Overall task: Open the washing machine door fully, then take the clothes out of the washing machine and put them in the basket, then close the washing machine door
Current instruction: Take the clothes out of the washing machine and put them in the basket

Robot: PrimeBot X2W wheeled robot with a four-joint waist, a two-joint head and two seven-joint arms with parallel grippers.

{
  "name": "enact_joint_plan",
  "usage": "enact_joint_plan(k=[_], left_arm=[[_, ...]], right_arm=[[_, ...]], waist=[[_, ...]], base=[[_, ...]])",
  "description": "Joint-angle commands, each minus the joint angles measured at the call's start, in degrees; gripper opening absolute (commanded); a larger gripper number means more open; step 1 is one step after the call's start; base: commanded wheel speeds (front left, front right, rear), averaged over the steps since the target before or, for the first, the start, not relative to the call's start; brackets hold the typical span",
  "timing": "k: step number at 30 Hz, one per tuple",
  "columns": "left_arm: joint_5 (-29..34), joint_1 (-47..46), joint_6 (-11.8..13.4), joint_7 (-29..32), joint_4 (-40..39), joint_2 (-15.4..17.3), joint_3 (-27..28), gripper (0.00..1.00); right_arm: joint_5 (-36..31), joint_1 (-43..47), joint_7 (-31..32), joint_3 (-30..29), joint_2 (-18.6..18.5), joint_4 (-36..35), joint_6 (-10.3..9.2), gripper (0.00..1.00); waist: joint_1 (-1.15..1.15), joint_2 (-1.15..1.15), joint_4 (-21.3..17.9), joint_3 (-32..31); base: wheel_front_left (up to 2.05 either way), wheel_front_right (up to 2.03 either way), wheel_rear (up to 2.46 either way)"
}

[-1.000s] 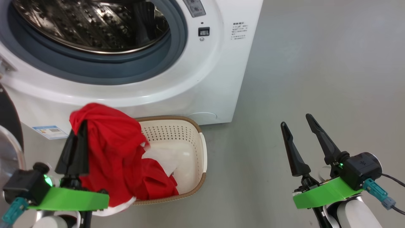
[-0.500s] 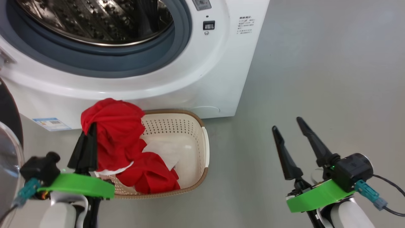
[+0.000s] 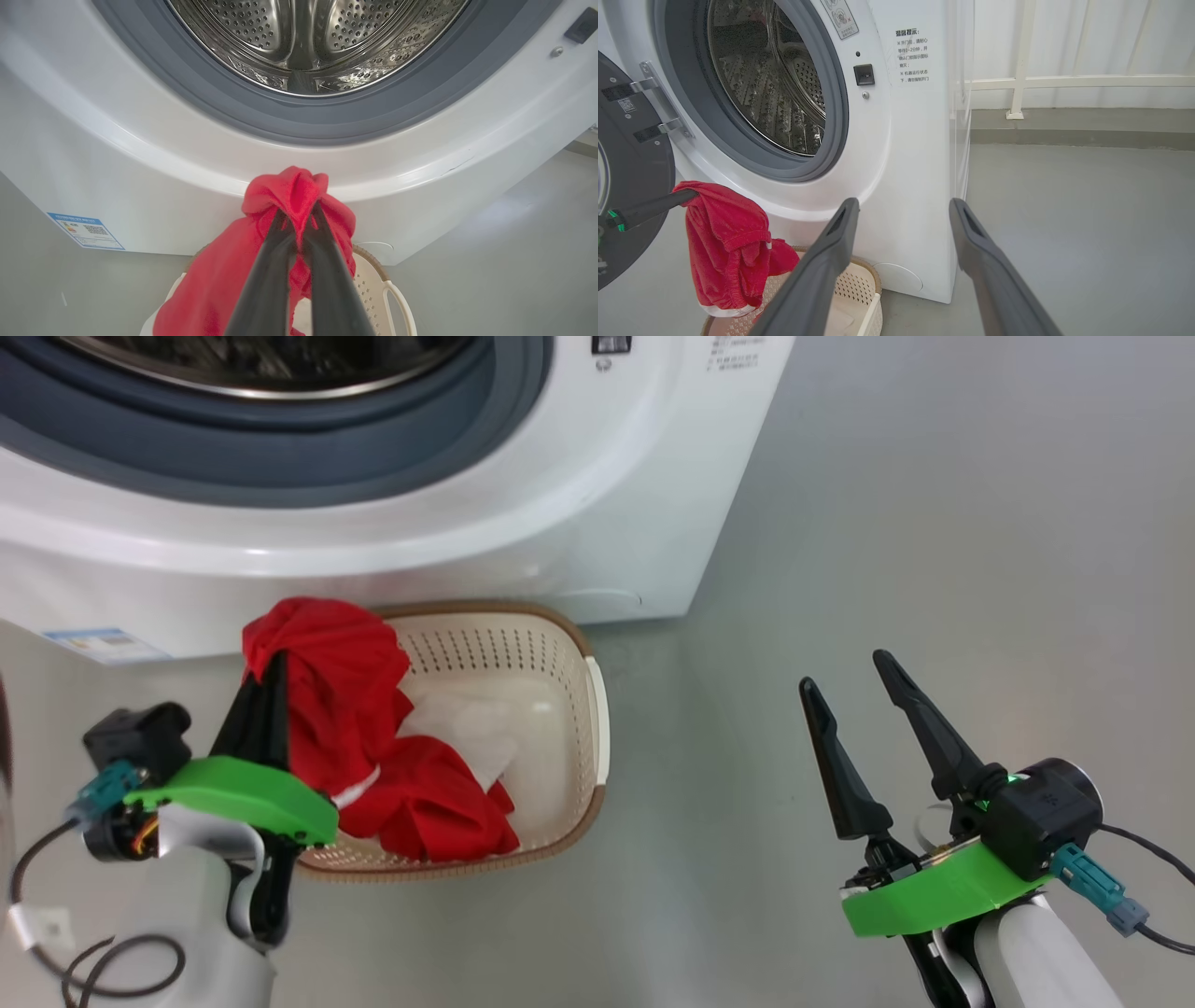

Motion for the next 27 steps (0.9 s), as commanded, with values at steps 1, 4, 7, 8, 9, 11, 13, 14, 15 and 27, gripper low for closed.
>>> enact_joint_plan(k=[1, 4, 7, 8, 9, 11, 13, 14, 15, 27], left_arm=[[0.04, -1.84, -0.37, -0.46, 0.65, 1.41, 0.94, 0.0], [-0.8, -4.77, -0.38, -0.46, 5.2, 1.88, -0.68, 0.0], [-1.78, -6.94, -0.38, -0.46, 8.65, 2.1, -2.44, 0.0], [-2.13, -7.71, -0.38, -0.46, 9.93, 2.2, -2.97, 0.0], [-2.63, -8.49, -0.38, -0.46, 11.21, 2.21, -3.57, 0.0], [-3.94, -10.03, -0.39, -0.46, 14.23, 2.21, -4.97, 0.0], [-6.21, -11.57, -0.39, -0.02, 16.93, 1.99, -6.14, 0.0], [-7.15, -12.3, -0.39, 0.74, 18.13, 2.0, -7.09, 0.0], [-8.07, -12.97, -0.39, 1.42, 19.12, 2.13, -7.96, 0.0], [-14.46, -18.12, -0.39, 5.53, 26.22, 4.74, -14.57, 0.0]], right_arm=[[0.2, -0.95, -0.36, 1.66, -0.04, -1.67, 0.35, 1.0], [0.11, -1.84, -0.36, 1.73, -0.04, -2.07, 0.35, 1.0], [0.05, -2.5, -0.36, 1.58, -0.04, -2.43, 0.35, 1.0], [0.01, -2.75, -0.36, 1.56, -0.04, -2.52, 0.35, 1.0], [-0.04, -3.02, -0.36, 1.58, -0.04, -2.6, 0.35, 1.0], [-0.06, -3.58, -0.36, 1.7, -0.04, -2.81, 0.35, 1.0], [-0.13, -4.13, -0.36, 1.84, -0.04, -3.02, 0.35, 1.0], [-0.12, -4.4, -0.36, 1.92, -0.04, -3.17, 0.35, 1.0], [-0.09, -4.66, -0.36, 2.0, -0.04, -3.29, 0.35, 1.0], [0.61, -7.02, -0.36, 2.63, -0.04, -4.27, 0.35, 1.0]], waist=[[0.0, 0.0, -0.42, 2.48], [0.0, 0.0, -0.86, 5.4], [0.0, 0.0, -1.11, 7.67], [0.0, 0.0, -1.19, 8.44], [0.0, 0.0, -1.29, 9.16], [0.0, 0.0, -1.52, 10.55], [0.0, 0.0, -1.82, 11.84], [0.0, 0.0, -2.0, 12.46], [0.0, 0.0, -2.2, 13.07], [0.0, 0.0, -4.81, 19.35]], base=[[0.0, 0.0, 0.0], [0.0, 0.0, 0.0], [0.0, 0.0, 0.0], [0.0, 0.0, 0.0], [0.0, 0.0, 0.0], [0.0, 0.0, 0.0], [0.0, 0.0, 0.0], [0.0, 0.0, 0.0], [0.0, 0.0, 0.0], [0.0, 0.0, 0.0]])
